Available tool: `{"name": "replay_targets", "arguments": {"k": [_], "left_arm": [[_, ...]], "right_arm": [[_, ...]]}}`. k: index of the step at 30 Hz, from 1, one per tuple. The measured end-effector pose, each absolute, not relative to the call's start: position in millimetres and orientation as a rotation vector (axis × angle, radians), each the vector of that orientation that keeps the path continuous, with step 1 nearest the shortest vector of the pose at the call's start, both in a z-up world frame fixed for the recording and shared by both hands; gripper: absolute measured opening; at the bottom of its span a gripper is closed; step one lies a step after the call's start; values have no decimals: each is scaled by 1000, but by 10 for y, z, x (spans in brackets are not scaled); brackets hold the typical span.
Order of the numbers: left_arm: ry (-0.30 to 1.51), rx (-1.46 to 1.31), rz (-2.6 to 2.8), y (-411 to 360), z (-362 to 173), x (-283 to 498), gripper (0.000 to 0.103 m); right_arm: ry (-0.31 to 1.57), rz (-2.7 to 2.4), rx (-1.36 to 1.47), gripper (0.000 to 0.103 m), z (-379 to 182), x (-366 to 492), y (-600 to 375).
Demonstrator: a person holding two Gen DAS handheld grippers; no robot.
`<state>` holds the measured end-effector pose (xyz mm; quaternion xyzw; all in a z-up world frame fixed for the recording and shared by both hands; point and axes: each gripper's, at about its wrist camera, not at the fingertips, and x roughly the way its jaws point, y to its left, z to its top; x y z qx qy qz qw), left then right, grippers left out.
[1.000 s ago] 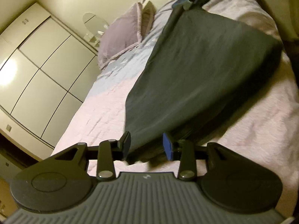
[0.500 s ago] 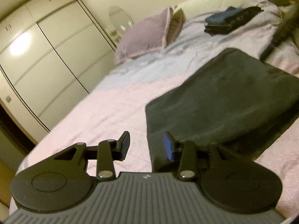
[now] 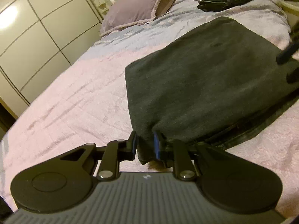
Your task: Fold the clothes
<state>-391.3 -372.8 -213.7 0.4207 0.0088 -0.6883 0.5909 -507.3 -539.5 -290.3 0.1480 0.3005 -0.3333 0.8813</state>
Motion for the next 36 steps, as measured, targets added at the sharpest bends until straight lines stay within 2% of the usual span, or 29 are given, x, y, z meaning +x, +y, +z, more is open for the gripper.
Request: {"name": "replay_targets", "arguments": {"k": [2,4,7,9,11,12,14,16,18,19,21,22,25,29,32,34,35,36], "left_arm": [[-38,1012,-1561,-3689,-2110,-3948,29],[-63,1018,-1538,-3642,-2089,-3963,31],[-106,1029,-1533,-3521,-2050,-3971,42],[-144,1056,-1538,-3435,-2039,-4001,53],[-215,1121,-1531,-3359,-2079,-4059,57],[-254,1152,-1527,-3315,-2114,-4095,59],[-328,1209,-1521,-3235,-2199,-4169,64],[-411,1248,-1522,-3173,-2297,-4244,69],[-500,1280,-1524,-3117,-2402,-4320,80],[-547,1295,-1527,-3092,-2462,-4359,81],[-621,1318,-1538,-3078,-2552,-4425,82],[-652,1323,-1539,-3089,-2584,-4443,83],[-734,1321,-1537,-3163,-2641,-4497,91],[-786,1299,-1533,-3373,-2650,-4609,91],[-744,1317,-1564,-3459,-2670,-4648,88],[-704,1334,-1588,-3504,-2686,-4667,74],[-685,1342,-1601,-3527,-2694,-4676,61],[-665,1351,-1613,-3550,-2702,-4685,54]], "right_arm": [[668,-706,204,46,-2811,-4995,-5258],[702,-681,85,46,-2808,-4949,-5100],[777,-655,-49,46,-2906,-4851,-4918],[831,-640,-126,47,-3002,-4761,-4838],[893,-618,-201,47,-3091,-4647,-4792],[932,-608,-243,50,-3148,-4573,-4778],[963,-618,-317,62,-3252,-4470,-4799],[989,-629,-389,63,-3354,-4370,-4824],[1014,-640,-462,63,-3457,-4270,-4848],[1026,-645,-499,60,-3509,-4220,-4861],[1010,-637,-469,44,-3405,-4273,-4938],[993,-641,-458,32,-3313,-4317,-4967],[951,-658,-440,25,-3049,-4445,-5029],[927,-687,-454,24,-2785,-4612,-5014],[936,-681,-420,24,-2794,-4713,-5004],[950,-670,-405,24,-2908,-4747,-4980],[955,-667,-404,24,-2970,-4761,-4960],[955,-669,-416,24,-3031,-4771,-4926]]}}
